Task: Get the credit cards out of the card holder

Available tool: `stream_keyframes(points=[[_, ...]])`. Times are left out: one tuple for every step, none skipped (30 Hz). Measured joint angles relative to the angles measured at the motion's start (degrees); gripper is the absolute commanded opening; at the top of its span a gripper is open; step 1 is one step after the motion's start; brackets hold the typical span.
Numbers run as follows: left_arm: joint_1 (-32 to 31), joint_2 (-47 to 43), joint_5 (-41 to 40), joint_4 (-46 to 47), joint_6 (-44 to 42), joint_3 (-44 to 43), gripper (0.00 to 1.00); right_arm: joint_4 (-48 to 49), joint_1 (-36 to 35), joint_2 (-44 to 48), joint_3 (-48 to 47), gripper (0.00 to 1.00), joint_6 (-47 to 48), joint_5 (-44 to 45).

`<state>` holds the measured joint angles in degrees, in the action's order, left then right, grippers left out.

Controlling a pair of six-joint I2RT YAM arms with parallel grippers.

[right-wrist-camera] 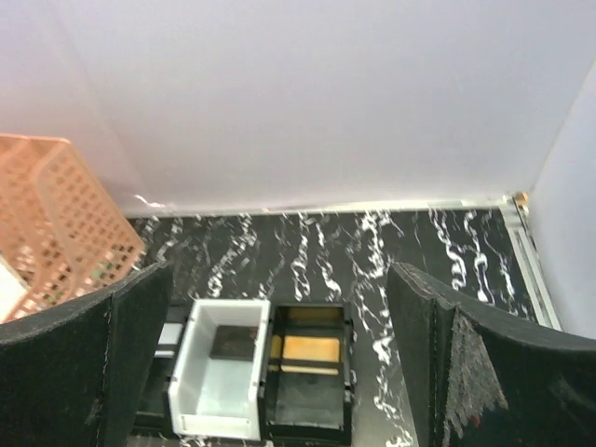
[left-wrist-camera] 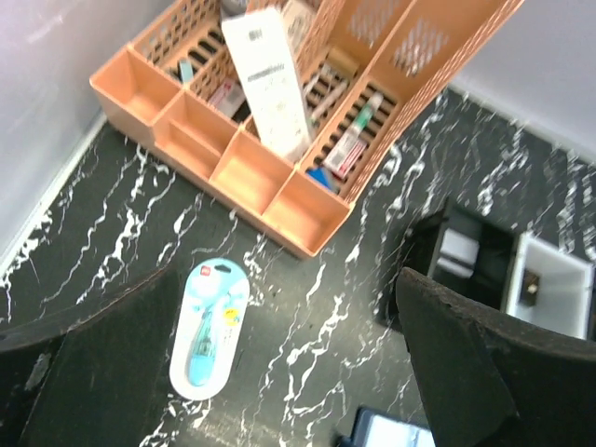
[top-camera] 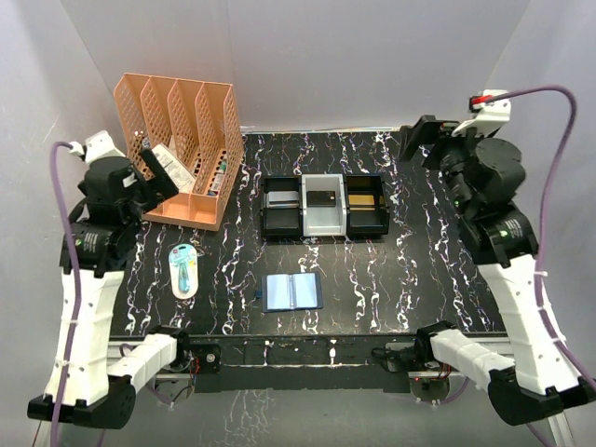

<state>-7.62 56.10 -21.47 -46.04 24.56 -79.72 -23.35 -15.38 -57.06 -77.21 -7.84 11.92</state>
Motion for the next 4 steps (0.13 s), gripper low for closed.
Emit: stream_keyframes(points=[[0.0, -0.3, -0.3, 0.0, 0.0, -1.3, 0.99, -0.2, 0.0, 0.4, -1.9, 0.98, 0.0, -0.8], [0.0, -0.8, -0.6, 0.0, 0.0, -2.6, 0.99, -0.4, 0.0, 0.9, -3.0, 0.98, 0.0, -1.7], [0.0, -1.4, -0.8, 0.1, -0.1, -3.5, 0.99, -0.5, 0.0, 1.7, -3.5, 0.98, 0.0, -2.5], [0.0, -2.0, -1.0, 0.1, -0.1, -4.1, 0.99, -1.0, 0.0, 2.6, -3.5, 0.98, -0.1, -3.3]])
